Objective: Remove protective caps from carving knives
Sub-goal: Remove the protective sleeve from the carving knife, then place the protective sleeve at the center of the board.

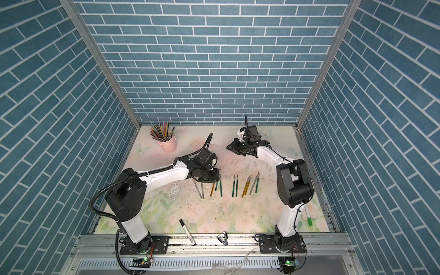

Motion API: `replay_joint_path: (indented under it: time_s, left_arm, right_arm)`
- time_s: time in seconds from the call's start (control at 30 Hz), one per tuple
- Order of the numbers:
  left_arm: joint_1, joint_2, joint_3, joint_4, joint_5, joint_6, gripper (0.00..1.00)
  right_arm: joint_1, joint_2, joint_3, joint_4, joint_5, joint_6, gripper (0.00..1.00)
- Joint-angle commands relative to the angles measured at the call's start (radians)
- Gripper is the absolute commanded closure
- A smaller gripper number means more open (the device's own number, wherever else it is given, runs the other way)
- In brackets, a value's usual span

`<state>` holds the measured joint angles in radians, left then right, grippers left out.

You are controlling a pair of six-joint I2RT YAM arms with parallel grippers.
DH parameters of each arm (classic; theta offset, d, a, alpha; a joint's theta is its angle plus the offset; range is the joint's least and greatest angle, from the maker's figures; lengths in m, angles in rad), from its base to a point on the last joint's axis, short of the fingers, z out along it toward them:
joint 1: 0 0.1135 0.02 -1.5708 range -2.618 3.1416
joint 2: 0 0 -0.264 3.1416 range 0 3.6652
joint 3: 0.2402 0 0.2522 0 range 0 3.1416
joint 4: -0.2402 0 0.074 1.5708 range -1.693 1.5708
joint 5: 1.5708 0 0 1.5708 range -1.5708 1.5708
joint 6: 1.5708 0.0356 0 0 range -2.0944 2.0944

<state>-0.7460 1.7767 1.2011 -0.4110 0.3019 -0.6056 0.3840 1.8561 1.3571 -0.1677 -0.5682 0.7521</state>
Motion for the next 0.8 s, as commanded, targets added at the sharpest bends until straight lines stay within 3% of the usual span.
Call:
replay_joint_path:
  time_s: [0.0,0.43,0.77]
  left_arm:
    - [0.002,-0.04,-0.011,-0.023,-0.029,0.009,1.0]
    - [0.039,-0.098,-0.069,-0.036,-0.065,0.009,1.0]
    - [0.065,-0.127,-0.09,-0.042,-0.079,0.01,1.0]
  right_arm:
    - [-0.016,0.032,0.041,-0.056,0.008,-0.033,0.93]
    - [-0.006,0.182,0.172,-0.258,0.136,-0.164,0.92]
    - [0.042,0.315,0.283,-0.321,0.179,-0.175,0.9]
